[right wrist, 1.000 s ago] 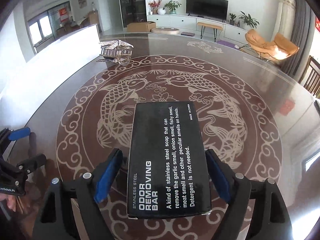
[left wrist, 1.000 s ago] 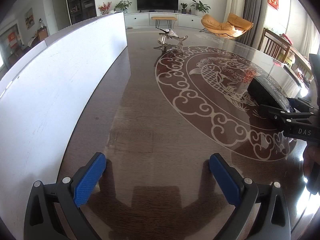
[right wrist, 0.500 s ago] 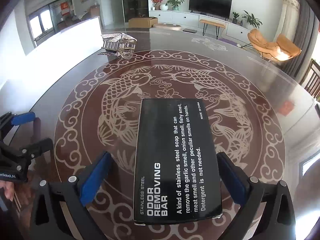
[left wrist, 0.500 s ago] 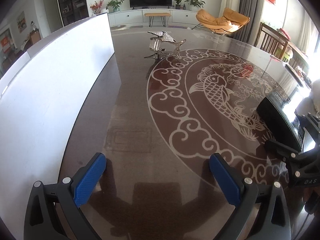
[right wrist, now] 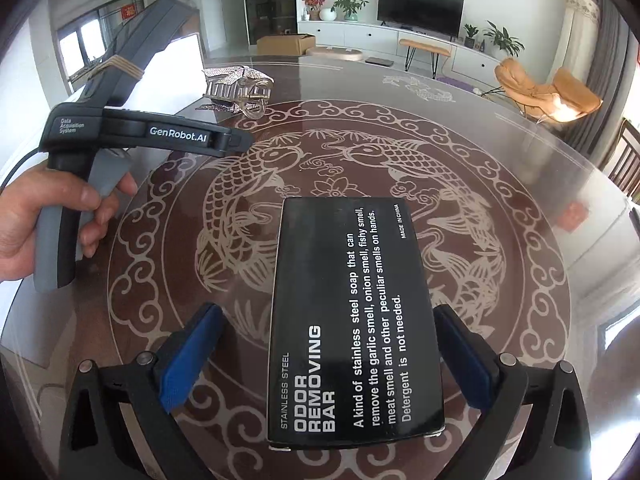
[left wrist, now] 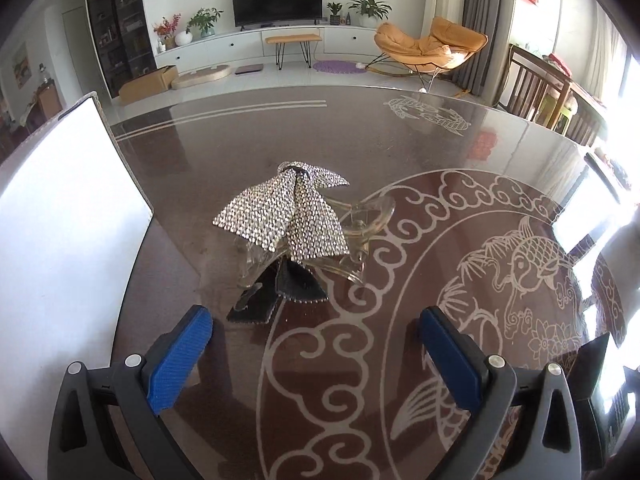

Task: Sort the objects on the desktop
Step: 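Grasp the rhinestone bow hair clip with the left tool while the right tool holds the box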

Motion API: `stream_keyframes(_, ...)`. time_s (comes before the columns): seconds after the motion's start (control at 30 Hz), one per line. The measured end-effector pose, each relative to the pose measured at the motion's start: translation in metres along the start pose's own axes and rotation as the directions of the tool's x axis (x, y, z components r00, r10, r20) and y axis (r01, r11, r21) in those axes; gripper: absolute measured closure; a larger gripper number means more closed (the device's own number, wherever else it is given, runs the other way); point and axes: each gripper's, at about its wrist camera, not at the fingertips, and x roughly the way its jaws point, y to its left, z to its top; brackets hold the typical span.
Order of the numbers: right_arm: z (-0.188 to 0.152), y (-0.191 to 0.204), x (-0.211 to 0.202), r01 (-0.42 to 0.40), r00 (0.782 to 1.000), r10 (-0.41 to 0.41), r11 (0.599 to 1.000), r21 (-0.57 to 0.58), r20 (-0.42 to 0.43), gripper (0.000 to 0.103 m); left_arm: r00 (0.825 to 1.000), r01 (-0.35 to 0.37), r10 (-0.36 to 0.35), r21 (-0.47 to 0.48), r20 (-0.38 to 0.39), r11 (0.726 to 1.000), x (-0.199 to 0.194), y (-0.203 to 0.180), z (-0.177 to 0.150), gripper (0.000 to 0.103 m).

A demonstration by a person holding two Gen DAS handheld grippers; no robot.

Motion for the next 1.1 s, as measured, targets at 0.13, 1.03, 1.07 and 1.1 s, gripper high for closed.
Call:
stream_keyframes(0.13, 0.0, 0.0, 0.0, 0.0, 1.0, 0.0, 1.0, 0.0, 0.0, 0.0, 1.0, -0.019, 0.019, -0.026, 0.001, 0.999, 0.015, 0.001, 0.018, 0.0)
stream_keyframes(1.03, -0.002, -0.001, -0.004, 0.003, 1.0, -0.003, 1.0, 0.008, 0.0, 0.0, 0.999, 0.007, -0.005, -0.057, 0.039, 0.998, -0.122, -0.038, -0.164, 0.02)
stream_keyframes(1.07, -0.002, -0.001, -0.004, 0.003, 1.0, -0.003, 1.0, 0.008, 0.0, 0.0, 1.0, -0.002, 0.003, -0.061, 0.014, 0.998, -0.118, -0.038, -0.165, 0.0)
stream_keyframes(1.1, -0.002, -0.001, -0.004, 0.003, 1.0, -0.003, 1.0, 0.008, 0.0, 0.0, 1.0, -0.005, 0.006, -0.06, 0.012, 0.998, -0.117, -0.039, -0.163, 0.0)
